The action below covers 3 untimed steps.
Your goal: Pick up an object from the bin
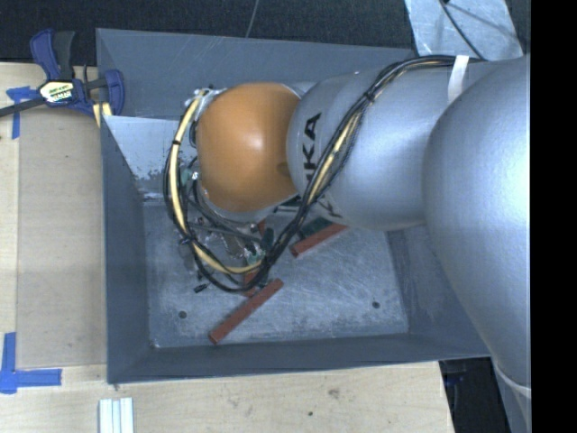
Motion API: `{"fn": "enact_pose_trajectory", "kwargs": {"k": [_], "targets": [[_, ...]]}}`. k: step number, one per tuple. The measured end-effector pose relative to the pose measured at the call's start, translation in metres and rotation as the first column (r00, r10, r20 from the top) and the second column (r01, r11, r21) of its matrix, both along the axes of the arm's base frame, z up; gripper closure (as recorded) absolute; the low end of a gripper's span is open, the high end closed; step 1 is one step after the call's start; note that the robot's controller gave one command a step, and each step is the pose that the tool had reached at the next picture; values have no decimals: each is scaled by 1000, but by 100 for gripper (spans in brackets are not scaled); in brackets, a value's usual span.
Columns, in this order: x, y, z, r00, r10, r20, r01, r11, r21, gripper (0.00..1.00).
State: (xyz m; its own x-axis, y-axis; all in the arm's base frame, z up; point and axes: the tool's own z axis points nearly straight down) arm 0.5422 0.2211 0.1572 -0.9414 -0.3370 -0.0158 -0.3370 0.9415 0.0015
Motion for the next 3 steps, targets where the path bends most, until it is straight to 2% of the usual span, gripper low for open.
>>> {"fn": "enact_pose_trajectory", "kwargs": {"k": [1, 2, 3], "targets": [[-40, 0, 6, 999, 41, -15, -41, 999, -7, 100], [-28, -7, 18, 999, 51, -12, -51, 999, -5, 100], [-39, -49, -5, 997, 72, -12, -72, 997, -6, 0]]}}
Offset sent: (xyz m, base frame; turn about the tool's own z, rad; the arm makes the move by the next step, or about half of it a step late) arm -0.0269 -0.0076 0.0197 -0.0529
